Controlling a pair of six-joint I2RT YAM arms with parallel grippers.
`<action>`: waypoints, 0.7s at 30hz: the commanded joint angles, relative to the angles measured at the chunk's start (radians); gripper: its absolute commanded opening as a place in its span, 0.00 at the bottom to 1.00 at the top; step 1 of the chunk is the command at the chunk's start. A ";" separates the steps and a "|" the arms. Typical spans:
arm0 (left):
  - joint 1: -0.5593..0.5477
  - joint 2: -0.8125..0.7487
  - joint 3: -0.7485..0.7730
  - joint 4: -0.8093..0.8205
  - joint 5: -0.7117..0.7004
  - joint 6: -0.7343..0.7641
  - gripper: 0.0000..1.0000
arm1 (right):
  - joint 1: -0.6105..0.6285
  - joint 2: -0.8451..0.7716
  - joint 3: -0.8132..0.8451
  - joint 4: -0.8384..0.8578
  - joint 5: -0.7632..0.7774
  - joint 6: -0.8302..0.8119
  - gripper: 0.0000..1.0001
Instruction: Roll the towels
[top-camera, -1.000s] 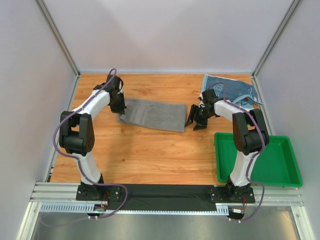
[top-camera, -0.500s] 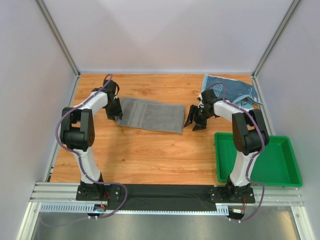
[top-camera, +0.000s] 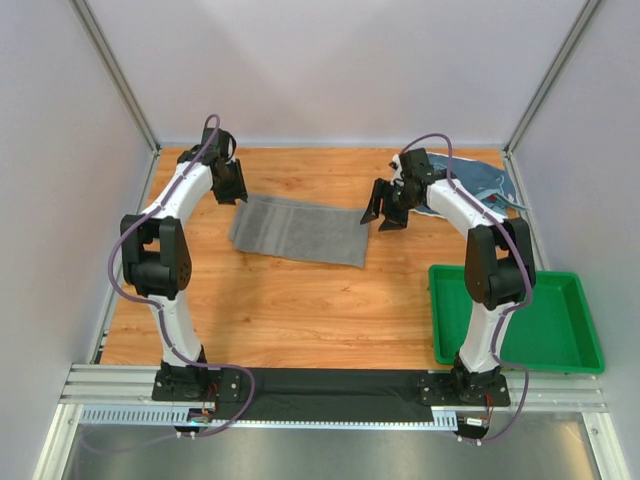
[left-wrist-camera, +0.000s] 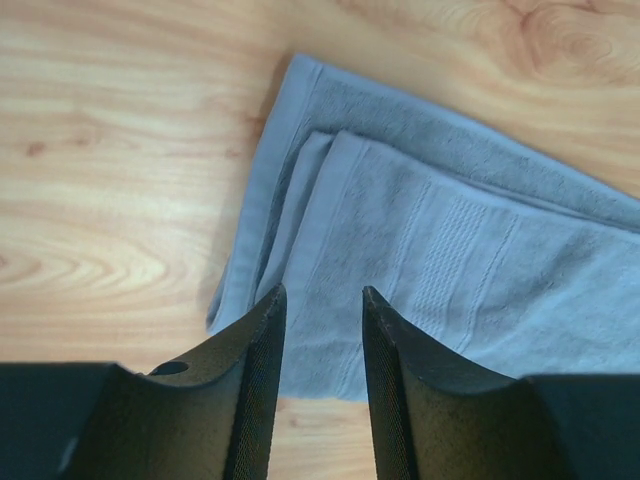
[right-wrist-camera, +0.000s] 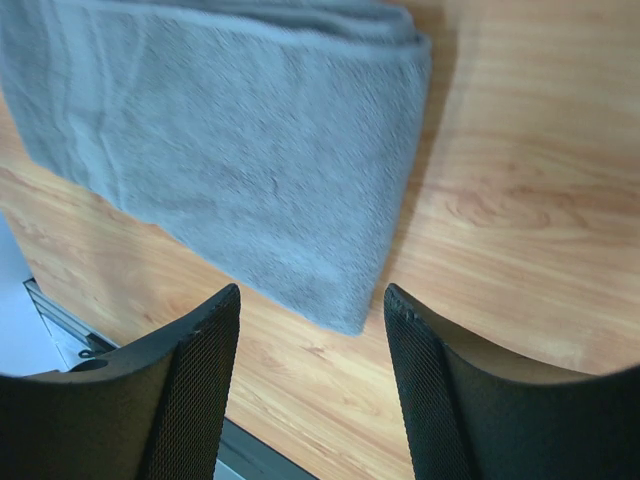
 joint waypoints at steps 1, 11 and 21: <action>-0.001 0.106 0.090 -0.023 0.049 0.037 0.43 | 0.002 0.090 0.105 -0.033 -0.017 -0.016 0.61; -0.001 0.257 0.163 -0.002 0.118 0.037 0.43 | -0.002 0.344 0.351 -0.028 -0.094 -0.009 0.60; 0.003 0.275 0.128 -0.032 0.069 0.046 0.42 | -0.014 0.341 0.135 -0.018 0.053 0.017 0.57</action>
